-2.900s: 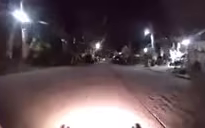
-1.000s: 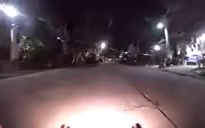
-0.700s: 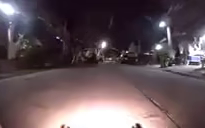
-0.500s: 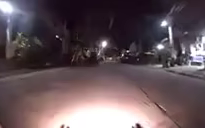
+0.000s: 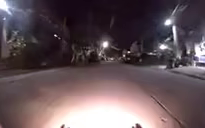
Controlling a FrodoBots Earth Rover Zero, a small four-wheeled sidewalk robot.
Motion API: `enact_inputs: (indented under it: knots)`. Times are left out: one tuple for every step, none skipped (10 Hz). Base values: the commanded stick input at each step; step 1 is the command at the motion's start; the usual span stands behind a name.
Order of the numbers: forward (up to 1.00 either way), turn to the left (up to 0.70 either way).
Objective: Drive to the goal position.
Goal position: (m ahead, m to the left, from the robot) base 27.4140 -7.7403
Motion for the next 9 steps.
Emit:
enact_inputs:
  knots:
    - [0.85,0.00]
    - [0.85,0.00]
    - [0.85,0.00]
    - [0.85,0.00]
    - [0.85,0.00]
    - [0.85,0.00]
    - [0.85,0.00]
    - [0.85,0.00]
    - [0.85,0.00]
